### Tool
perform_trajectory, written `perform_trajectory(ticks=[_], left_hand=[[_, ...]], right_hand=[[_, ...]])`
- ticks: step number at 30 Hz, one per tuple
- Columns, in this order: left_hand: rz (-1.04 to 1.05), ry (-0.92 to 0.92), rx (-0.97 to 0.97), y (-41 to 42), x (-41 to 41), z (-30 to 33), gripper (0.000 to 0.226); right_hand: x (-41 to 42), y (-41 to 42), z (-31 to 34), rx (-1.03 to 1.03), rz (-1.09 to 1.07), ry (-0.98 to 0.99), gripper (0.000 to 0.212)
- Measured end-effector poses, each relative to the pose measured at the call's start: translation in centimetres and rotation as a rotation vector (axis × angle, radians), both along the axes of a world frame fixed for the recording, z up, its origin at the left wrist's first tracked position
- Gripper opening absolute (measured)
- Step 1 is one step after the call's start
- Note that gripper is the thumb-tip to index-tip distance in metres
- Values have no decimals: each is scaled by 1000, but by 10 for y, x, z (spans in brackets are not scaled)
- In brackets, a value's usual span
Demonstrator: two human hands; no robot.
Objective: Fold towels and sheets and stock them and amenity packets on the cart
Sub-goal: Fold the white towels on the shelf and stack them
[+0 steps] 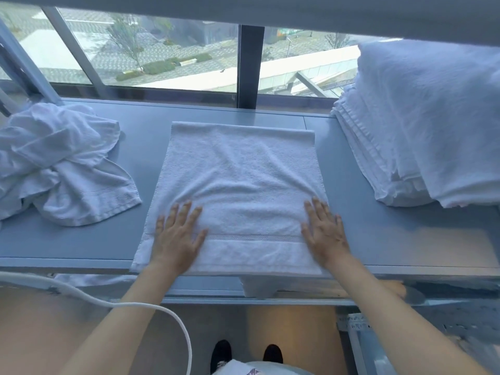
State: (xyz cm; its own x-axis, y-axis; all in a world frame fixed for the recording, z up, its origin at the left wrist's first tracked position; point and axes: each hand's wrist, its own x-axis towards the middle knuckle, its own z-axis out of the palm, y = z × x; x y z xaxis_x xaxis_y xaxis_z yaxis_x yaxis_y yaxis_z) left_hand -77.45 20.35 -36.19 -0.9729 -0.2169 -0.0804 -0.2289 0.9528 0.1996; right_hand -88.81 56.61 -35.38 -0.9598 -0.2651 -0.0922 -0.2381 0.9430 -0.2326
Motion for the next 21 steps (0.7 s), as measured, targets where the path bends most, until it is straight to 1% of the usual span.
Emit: perform_trajectory(ticks=[2,3,5,7,9,12,15,21], left_hand=[[64,69,32,15,1,6,59],[64,115,47,24,-4,9,54],[-25,158,73,46,-20,14,54],[-100,96,100,68,-37,13,62],[-100,30,67,80,-47,7,68],[-102,13,1,77,-47,-1,71],[-127,3,-7,73,-43,-3,74],[-119,-32,-28,75,-38,3,69]], right_hand=[[20,-7,-3,41,-29,34,63],[27,-15,-2,25,-28,54,62],[27,-36,2,-62,55,75,61],[14,-64,6,-129,209,53,66],[-9,-92,11,-140,348,2,68],[-50,-113,15,-22,482,-45,65],[-101,-103,22,64,443,-41,62],[-186,-68,45,61,249,-70,62]])
